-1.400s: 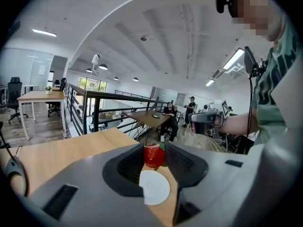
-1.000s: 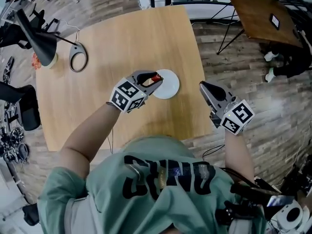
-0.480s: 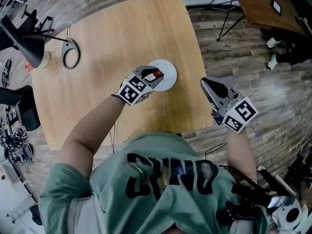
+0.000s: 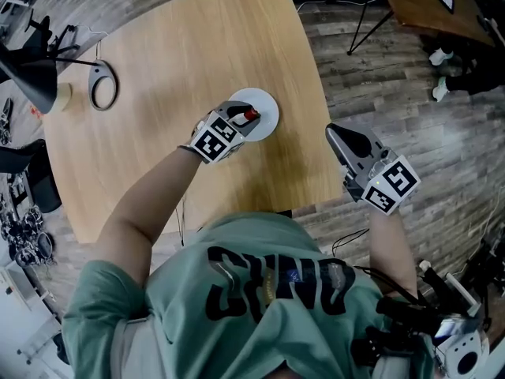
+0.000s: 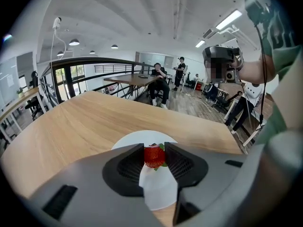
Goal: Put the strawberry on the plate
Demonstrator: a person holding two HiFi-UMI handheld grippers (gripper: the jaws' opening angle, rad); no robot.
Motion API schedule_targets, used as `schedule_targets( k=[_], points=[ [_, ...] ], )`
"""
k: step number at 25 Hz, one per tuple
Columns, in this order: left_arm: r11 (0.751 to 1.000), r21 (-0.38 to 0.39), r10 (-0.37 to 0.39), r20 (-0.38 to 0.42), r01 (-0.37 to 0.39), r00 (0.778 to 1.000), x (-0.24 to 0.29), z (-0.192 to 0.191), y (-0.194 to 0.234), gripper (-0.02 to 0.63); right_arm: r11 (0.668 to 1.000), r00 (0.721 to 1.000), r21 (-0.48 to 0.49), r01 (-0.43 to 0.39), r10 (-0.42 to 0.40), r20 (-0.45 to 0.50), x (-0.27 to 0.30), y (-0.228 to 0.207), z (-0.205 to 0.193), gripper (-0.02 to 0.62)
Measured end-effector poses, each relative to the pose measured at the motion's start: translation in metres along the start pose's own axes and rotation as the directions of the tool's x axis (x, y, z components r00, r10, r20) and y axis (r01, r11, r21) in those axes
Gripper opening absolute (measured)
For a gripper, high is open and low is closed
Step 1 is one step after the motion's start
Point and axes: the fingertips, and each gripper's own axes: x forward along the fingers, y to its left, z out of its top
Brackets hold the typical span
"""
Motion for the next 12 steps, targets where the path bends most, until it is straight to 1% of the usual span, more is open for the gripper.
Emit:
schedule_targets(
  k=[5,12],
  points=[
    [0.998,0.051,0.028,-0.038,-0.026,0.999,0.0069,-0.0013,0.0044,0.137,1.0,1.0,0.008,-0.001,0.001,0.001,-0.0047,-0.0032,-0.0044,0.006],
    [0.998,0.061,0.032,-0.033,-0.03,0.999,0.0099,-0.0012,0.0042,0.142,1.0,1.0,0.018,0.005,-0.005,0.005,-0.008,-0.004,-0.0065,0.006]
  ],
)
